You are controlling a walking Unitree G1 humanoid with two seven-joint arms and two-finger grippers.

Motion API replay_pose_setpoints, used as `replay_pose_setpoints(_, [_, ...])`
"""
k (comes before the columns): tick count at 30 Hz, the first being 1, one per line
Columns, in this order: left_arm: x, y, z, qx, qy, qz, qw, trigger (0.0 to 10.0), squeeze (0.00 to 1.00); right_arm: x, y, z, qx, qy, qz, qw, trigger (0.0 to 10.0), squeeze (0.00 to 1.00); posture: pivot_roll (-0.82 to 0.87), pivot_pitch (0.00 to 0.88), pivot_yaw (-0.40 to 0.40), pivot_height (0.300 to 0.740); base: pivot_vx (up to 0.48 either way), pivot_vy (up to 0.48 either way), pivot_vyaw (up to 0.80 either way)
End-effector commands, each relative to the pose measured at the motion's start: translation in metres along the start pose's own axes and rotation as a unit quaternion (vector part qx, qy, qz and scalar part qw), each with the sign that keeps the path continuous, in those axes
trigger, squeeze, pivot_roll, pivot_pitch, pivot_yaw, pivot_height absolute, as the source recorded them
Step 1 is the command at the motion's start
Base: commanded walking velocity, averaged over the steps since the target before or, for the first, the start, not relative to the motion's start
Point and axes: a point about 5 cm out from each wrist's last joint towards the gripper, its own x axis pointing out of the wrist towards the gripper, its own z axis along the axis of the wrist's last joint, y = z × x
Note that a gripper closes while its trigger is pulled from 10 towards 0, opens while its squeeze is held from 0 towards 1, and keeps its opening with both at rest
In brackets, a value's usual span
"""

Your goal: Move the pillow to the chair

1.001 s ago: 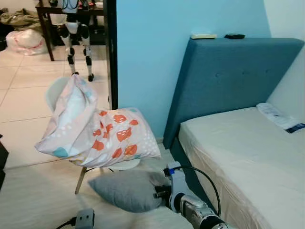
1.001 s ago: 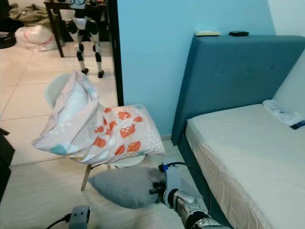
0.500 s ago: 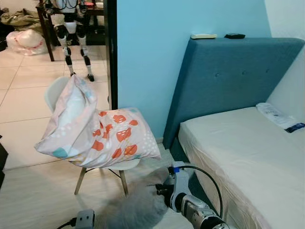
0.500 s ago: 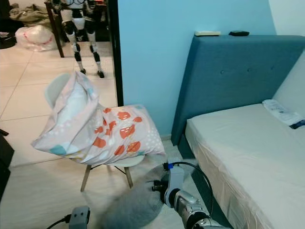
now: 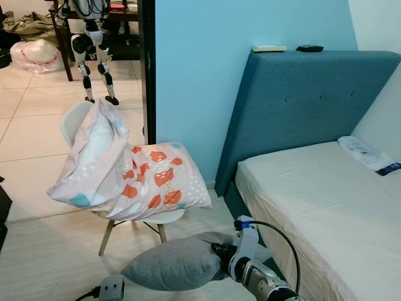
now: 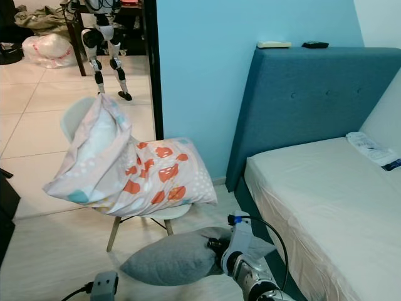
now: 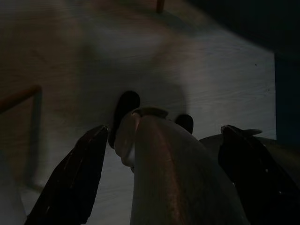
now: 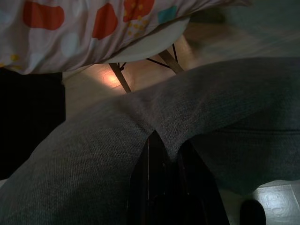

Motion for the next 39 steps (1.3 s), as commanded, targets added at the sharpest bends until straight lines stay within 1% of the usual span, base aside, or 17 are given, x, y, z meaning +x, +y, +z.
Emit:
replay_pose_setpoints(1, [-0.0005, -0.0012, -0.0046, -0.004, 0.011, -0.003, 1.000, 10.0, 0.00, -0.0015, -0.0036, 0.0051, 0.015, -0.017, -0.001, 1.000, 10.0, 0.00, 0.07, 0.001, -0.119, 0.740, 0.000, 0.000, 0.00])
replay_pose_setpoints(2, [-0.0005, -0.0011, -0.0047, -0.004, 0.011, -0.003, 1.000, 10.0, 0.00, -0.0029, -0.0056, 0.0018, 0.023, -0.013, -0.003, 1.000, 10.0, 0.00, 0.07, 0.003, -0.119, 0.740, 0.000, 0.000, 0.00])
replay_pose_setpoints(8, [-0.0007, -0.0006, -0.0052, -0.006, 0.011, -0.003, 1.000, 10.0, 0.00, -0.0049, -0.0083, -0.0025, 0.038, -0.012, -0.006, 0.999, 10.0, 0.00, 0.07, 0.009, -0.119, 0.740, 0.000, 0.000, 0.00])
replay_pose_setpoints(13, [-0.0009, -0.0006, -0.0056, -0.005, 0.011, -0.004, 1.000, 10.0, 0.00, -0.0047, -0.0082, 0.0011, 0.061, -0.029, -0.003, 0.998, 10.0, 0.00, 0.06, 0.019, -0.113, 0.740, 0.000, 0.000, 0.00])
replay_pose_setpoints(19, [-0.0011, -0.0003, -0.0064, -0.003, 0.013, -0.005, 1.000, 10.0, 0.00, -0.0046, -0.0084, 0.0039, 0.076, -0.039, -0.002, 0.996, 10.0, 0.00, 0.06, 0.024, -0.112, 0.740, 0.000, 0.000, 0.00])
replay_pose_setpoints(33, [-0.0014, 0.0001, -0.0072, -0.005, 0.013, -0.003, 1.000, 10.0, 0.00, -0.0046, -0.0083, 0.0036, 0.079, -0.040, -0.001, 0.996, 10.0, 0.00, 0.06, 0.029, -0.112, 0.740, 0.000, 0.000, 0.00])
replay_pose_setpoints(39, [-0.0014, 0.0002, -0.0069, -0.005, 0.013, -0.004, 1.000, 10.0, 0.00, -0.0036, -0.0073, 0.0073, 0.080, -0.047, -0.001, 0.996, 10.0, 0.00, 0.06, 0.028, -0.113, 0.740, 0.000, 0.000, 0.00])
